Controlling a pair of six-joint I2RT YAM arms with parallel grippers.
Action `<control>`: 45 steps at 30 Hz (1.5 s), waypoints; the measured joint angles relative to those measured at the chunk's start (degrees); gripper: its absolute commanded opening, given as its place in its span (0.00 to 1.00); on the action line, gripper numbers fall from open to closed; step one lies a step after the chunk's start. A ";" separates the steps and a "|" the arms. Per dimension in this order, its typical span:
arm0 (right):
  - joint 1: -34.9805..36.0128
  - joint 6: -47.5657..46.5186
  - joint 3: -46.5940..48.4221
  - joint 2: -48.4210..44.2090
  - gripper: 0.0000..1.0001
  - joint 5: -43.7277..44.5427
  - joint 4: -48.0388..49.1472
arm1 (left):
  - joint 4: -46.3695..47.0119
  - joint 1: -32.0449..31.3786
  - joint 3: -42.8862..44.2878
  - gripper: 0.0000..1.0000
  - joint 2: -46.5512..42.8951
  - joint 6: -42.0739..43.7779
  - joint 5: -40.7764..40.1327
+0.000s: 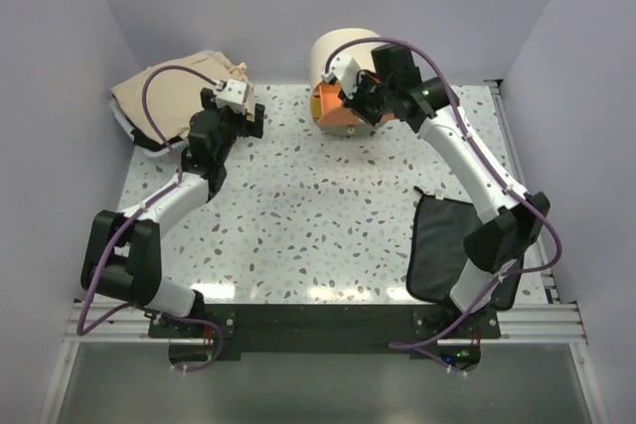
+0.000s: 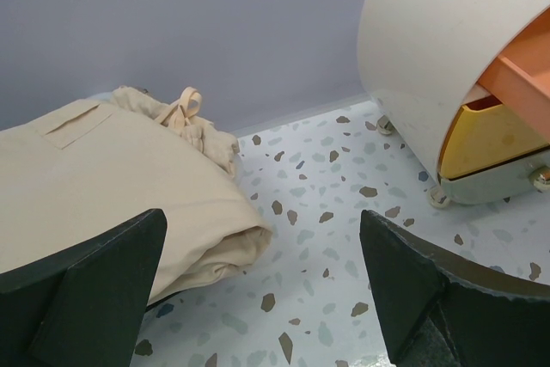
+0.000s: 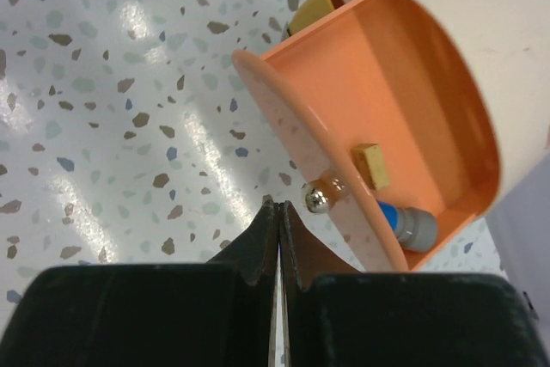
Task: Sort the stationery into containers
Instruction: Place the stationery in the drawer, then close the drawer in the storage box.
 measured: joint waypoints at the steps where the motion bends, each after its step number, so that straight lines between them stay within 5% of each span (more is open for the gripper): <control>1: 0.00 0.00 0.00 1.20 0.00 -0.07 -0.37 | -0.02 0.00 0.00 1.00 0.02 0.00 0.00; 45: -0.63 -0.31 5.79 19.74 0.00 16.52 20.11 | -1.31 0.00 0.92 1.00 1.33 -0.85 0.02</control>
